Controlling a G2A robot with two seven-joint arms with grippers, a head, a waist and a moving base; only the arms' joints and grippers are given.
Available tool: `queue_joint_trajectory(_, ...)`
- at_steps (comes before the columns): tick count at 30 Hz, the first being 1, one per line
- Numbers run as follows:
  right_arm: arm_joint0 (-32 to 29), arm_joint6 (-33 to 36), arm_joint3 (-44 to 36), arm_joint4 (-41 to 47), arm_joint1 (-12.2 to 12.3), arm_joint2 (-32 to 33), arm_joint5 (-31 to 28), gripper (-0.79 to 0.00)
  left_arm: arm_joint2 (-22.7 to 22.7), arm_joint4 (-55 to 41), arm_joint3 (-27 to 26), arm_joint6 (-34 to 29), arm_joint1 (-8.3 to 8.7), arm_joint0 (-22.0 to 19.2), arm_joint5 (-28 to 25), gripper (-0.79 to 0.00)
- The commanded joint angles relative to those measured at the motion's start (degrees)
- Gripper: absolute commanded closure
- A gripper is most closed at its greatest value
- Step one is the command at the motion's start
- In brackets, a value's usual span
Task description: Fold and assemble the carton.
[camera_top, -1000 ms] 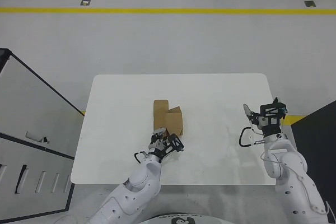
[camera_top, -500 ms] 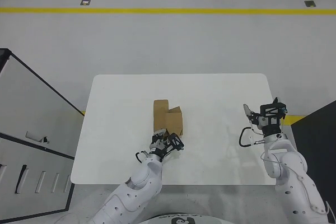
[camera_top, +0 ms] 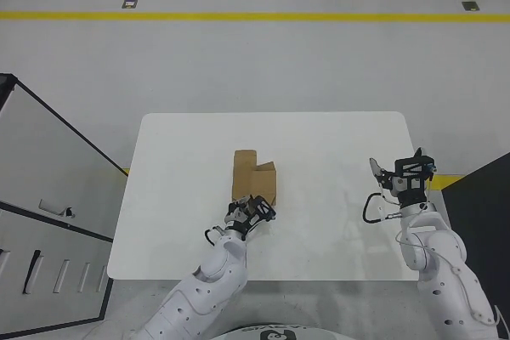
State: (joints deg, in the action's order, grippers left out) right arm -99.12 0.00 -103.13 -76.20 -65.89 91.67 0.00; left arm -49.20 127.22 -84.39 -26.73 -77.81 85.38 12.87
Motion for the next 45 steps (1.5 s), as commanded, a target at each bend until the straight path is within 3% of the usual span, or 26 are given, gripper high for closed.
queue_joint_trajectory(1,0.00,0.00,0.00,0.00,0.00,0.00,0.00,-0.785,-0.41,1.35,-0.87,0.51,0.15,0.42,-0.16,0.000)
queue_joint_trajectory(10,0.00,0.00,0.00,0.00,0.00,0.00,0.00,-0.785,-4.89,9.21,-10.04,3.94,1.87,4.41,-4.39,0.000)
queue_joint_trajectory(22,0.00,0.00,0.00,0.00,0.00,0.00,0.00,-0.785,-12.10,13.03,-23.97,13.49,4.49,9.15,-19.45,0.000)
queue_joint_trajectory(29,0.15,-0.03,-0.04,0.32,0.01,0.12,-0.90,-0.785,-12.00,13.39,-26.02,14.55,4.65,9.77,-20.92,0.000)
queue_joint_trajectory(35,0.13,0.64,-0.34,-1.01,1.05,3.25,-15.16,-0.785,-12.08,13.21,-25.96,14.71,4.67,9.75,-21.04,0.000)
queue_joint_trajectory(45,1.00,0.78,-1.59,-3.34,3.32,8.66,-41.91,-0.785,-16.88,10.05,-29.34,21.81,6.04,10.53,-32.22,0.000)
